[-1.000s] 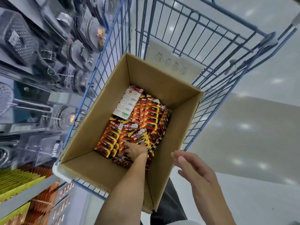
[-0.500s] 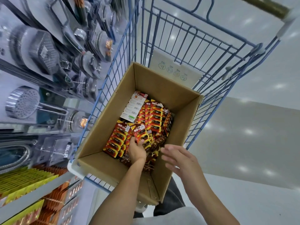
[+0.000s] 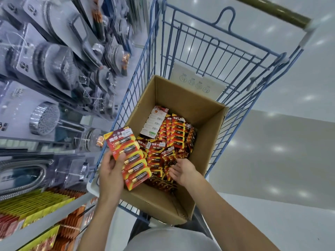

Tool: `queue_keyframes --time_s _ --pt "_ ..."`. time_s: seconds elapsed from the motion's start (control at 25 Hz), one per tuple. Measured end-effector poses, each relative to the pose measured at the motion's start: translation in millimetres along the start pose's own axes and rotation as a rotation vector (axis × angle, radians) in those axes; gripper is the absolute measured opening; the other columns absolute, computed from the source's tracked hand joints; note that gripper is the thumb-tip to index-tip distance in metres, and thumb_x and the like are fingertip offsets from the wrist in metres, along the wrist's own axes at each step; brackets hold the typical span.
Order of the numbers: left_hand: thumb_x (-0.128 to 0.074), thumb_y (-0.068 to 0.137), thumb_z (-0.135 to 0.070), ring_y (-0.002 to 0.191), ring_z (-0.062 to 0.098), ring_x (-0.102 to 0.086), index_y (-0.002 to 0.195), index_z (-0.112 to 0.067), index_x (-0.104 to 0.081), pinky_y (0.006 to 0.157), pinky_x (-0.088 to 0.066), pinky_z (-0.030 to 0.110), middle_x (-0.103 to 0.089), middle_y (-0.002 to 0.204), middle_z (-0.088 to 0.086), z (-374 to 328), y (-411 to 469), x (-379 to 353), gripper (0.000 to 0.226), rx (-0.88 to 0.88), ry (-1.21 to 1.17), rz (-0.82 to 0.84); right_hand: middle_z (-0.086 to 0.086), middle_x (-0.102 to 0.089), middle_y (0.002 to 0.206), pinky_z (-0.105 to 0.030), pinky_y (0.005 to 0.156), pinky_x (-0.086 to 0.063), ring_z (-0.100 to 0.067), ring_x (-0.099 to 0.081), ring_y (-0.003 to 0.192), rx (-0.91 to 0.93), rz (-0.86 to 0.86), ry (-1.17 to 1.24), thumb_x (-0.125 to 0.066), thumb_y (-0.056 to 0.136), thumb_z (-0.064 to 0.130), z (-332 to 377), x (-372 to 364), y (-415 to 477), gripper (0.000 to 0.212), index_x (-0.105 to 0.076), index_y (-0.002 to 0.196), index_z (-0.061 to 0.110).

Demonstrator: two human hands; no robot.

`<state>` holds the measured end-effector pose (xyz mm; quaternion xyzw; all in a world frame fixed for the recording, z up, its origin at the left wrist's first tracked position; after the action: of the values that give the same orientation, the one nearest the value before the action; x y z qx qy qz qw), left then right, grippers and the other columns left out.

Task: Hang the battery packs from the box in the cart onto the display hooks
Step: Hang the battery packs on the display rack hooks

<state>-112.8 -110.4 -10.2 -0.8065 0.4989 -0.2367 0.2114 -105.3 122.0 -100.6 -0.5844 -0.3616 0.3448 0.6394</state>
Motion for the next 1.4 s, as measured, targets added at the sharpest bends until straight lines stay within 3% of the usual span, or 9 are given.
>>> queue_keyframes --time_s 0.24,0.32,0.4,0.52,0.72,0.92,1.0,1.12,1.4 --pt "-0.061 0.099 -0.033 0.098 0.024 -0.078 0.123 -0.038 -0.063 0.077 -0.065 0.045 -0.077 0.116 0.0 13.0 -15.2 34.0 0.025 0.115 -0.138 -0.011 -0.015 -0.055 0.14 -0.045 0.114 -0.044 -0.033 -0.053 0.13 0.063 -0.115 -0.086 -0.052 0.104 0.027 25.5 -19.9 86.5 0.052 -0.041 0.149 0.004" --pt "-0.059 0.1 -0.029 0.1 0.025 -0.077 0.132 -0.032 -0.061 0.079 -0.065 0.045 -0.076 0.118 0.003 19.1 -18.8 39.1 0.032 0.138 -0.193 -0.022 -0.018 -0.058 0.13 -0.049 0.103 -0.051 -0.033 -0.058 0.122 0.014 -0.043 -0.12 -0.049 0.105 0.028 19.5 -18.1 107.8 0.046 -0.043 0.137 -0.003" --pt "-0.059 0.098 -0.029 0.101 0.026 -0.077 0.14 -0.026 -0.058 0.078 -0.065 0.045 -0.076 0.12 0.005 23.4 -20.9 41.5 0.042 0.163 -0.25 -0.032 -0.02 -0.059 0.128 -0.05 0.089 -0.057 -0.035 -0.063 0.113 -0.031 -0.024 -0.083 -0.053 0.098 0.024 8.1 -13.9 133.7 0.056 -0.042 0.148 0.0" --pt "-0.059 0.097 -0.029 0.101 0.026 -0.077 0.142 -0.024 -0.057 0.077 -0.065 0.045 -0.076 0.12 0.006 29.7 -22.2 41.9 0.045 0.173 -0.258 -0.027 -0.019 -0.04 0.155 -0.052 0.112 -0.045 -0.04 -0.045 0.14 -0.174 -0.115 0.103 -0.065 0.097 0.035 -27.8 -8.3 195.4 0.076 -0.027 0.158 0.011" --pt "-0.06 0.096 -0.028 0.098 0.024 -0.078 0.135 -0.028 -0.062 0.07 -0.066 0.039 -0.077 0.117 0.006 47.2 -27.5 38.6 0.039 0.21 -0.246 -0.024 -0.016 -0.04 0.157 -0.054 0.116 -0.039 -0.039 -0.041 0.144 -0.122 -0.074 0.381 -0.072 0.088 0.054 -30.6 -32.6 149.9 0.091 -0.027 0.158 0.017" --pt "-0.062 0.095 -0.03 0.099 0.032 -0.077 0.129 -0.03 -0.065 0.072 -0.066 0.045 -0.077 0.116 0.007 46.3 -33.8 36.0 0.034 0.231 -0.228 -0.016 -0.012 -0.053 0.135 -0.046 0.094 -0.051 -0.034 -0.056 0.121 -0.115 -0.043 0.505 -0.078 0.079 0.06 -34.4 -29.8 131.2 0.093 -0.036 0.151 0.019" --pt "-0.062 0.097 -0.029 0.098 0.034 -0.077 0.128 -0.03 -0.066 0.07 -0.066 0.046 -0.078 0.115 0.008 40.9 -36.7 36.4 0.031 0.228 -0.232 -0.006 -0.013 -0.054 0.132 -0.047 0.099 -0.052 -0.035 -0.058 0.115 -0.111 -0.003 0.491 -0.081 0.078 0.057 -37.2 -27.3 123.2 0.093 -0.036 0.152 0.022" --pt "-0.062 0.098 -0.029 0.092 0.032 -0.078 0.127 -0.031 -0.067 0.065 -0.066 0.043 -0.079 0.111 0.007 23.5 -44.8 39.6 0.03 0.196 -0.252 0.025 -0.012 -0.056 0.136 -0.052 0.107 -0.049 -0.035 -0.059 0.12 0.02 0.022 0.342 -0.086 0.075 0.05 -26.4 -24.7 87.2 0.093 -0.038 0.15 0.021" --pt "-0.063 0.097 -0.036 0.1 0.035 -0.077 0.136 -0.032 -0.063 0.084 -0.062 0.052 -0.077 0.117 0.009 -33.3 -65.8 51.5 0.039 0.062 -0.316 0.189 0.005 -0.074 0.109 -0.035 0.079 -0.06 -0.015 -0.077 0.089 0.651 0.137 -0.132 -0.089 0.075 0.042 -11.1 -12.2 -103.6 0.056 -0.057 0.12 0.029"
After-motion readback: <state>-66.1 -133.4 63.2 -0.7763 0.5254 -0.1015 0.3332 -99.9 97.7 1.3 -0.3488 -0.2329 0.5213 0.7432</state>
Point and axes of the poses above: each hand's wrist, its own y-axis towards the middle knuckle, its own x-axis out of the back of the hand, z = x × y, the point moved 7 cm from there along y, towards the middle knuckle
